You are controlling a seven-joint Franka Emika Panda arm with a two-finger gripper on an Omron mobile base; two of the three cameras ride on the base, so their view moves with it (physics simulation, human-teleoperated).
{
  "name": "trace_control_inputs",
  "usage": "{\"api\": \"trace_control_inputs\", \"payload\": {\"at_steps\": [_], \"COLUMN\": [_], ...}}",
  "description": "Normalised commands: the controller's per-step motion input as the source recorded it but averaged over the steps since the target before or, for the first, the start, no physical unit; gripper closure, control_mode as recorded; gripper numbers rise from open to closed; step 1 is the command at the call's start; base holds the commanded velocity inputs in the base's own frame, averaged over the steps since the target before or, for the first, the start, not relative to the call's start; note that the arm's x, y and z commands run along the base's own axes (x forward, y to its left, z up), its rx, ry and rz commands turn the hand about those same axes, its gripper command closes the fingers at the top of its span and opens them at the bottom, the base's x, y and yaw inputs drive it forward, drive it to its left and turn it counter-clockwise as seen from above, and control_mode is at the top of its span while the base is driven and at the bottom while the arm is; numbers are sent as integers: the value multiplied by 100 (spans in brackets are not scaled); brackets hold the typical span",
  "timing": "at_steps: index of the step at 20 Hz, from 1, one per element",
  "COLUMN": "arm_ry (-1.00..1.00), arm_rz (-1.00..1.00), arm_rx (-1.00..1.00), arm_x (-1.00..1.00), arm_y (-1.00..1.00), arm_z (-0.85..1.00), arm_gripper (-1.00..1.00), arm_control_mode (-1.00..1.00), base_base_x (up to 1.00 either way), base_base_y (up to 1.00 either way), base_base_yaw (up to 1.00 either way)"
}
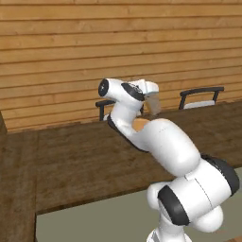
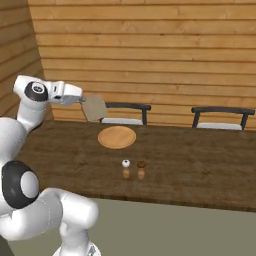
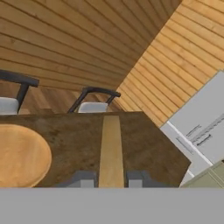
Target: Start the toaster. Once the lever pops up, take the bread to the plate on the dining counter.
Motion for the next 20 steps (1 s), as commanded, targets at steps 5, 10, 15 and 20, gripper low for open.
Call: {"api": "trace_control_inputs", "payload": {"at_steps": [5, 10, 15, 20], "arm_ry": [7, 3, 0, 0], "arm_rz": [3, 7, 4, 0], "arm_rx": [0, 0, 0, 0], "arm_x": [68, 51, 32, 22], "arm_y": [0, 0, 0, 0], "arm_z": [-16, -31, -47, -51], "arm_gripper": [100, 100, 100, 100], "arm_control_mode": [-100, -100, -100, -100], "base_base_x": [0, 0, 0, 0], "base_base_y": [0, 0, 0, 0], "base_base_yaw": [0, 0, 0, 0]}}
